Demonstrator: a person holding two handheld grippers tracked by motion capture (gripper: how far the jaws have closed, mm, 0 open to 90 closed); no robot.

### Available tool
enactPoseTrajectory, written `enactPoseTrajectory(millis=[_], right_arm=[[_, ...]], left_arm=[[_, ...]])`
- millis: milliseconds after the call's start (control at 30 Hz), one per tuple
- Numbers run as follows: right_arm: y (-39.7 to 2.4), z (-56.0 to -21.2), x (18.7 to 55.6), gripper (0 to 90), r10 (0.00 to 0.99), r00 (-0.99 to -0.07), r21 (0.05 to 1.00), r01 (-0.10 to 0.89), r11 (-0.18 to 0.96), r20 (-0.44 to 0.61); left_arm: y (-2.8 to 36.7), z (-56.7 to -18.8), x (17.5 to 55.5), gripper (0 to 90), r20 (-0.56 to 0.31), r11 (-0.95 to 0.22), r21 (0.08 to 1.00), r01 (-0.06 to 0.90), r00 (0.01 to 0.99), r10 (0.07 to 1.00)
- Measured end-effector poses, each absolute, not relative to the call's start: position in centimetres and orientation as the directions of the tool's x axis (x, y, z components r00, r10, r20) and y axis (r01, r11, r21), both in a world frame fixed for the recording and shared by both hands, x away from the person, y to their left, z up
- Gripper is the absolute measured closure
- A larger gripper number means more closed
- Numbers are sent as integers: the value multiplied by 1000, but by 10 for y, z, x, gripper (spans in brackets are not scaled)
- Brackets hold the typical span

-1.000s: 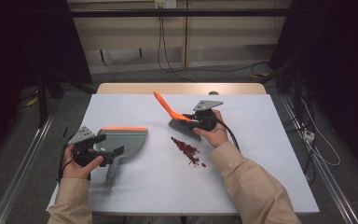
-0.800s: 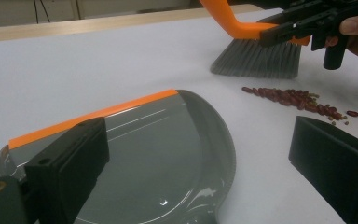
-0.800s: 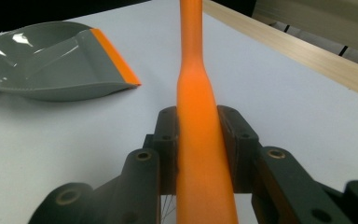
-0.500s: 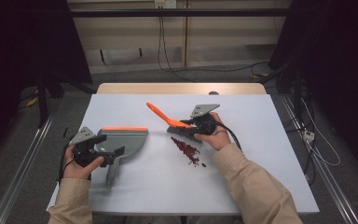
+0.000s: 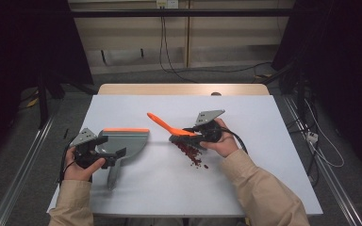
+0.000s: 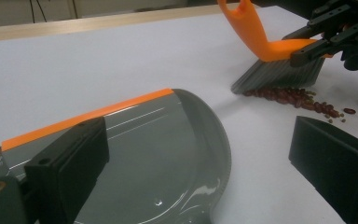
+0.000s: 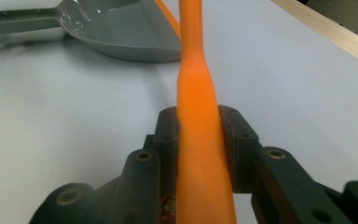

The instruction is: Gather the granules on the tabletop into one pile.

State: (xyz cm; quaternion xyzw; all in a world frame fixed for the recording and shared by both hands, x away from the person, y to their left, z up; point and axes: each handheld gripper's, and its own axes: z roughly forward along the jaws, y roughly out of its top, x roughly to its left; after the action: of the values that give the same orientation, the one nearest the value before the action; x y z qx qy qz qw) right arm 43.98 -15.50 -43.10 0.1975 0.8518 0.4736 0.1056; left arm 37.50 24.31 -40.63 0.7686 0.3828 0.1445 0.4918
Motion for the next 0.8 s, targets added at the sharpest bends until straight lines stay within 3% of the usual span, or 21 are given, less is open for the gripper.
enactPoseTrajectory(millis=[800], right_arm=[[-156, -428, 420, 713, 411, -912, 844, 214, 492, -9]], left_arm=[[243, -405, 374, 46, -158, -216, 873, 438, 671, 724]])
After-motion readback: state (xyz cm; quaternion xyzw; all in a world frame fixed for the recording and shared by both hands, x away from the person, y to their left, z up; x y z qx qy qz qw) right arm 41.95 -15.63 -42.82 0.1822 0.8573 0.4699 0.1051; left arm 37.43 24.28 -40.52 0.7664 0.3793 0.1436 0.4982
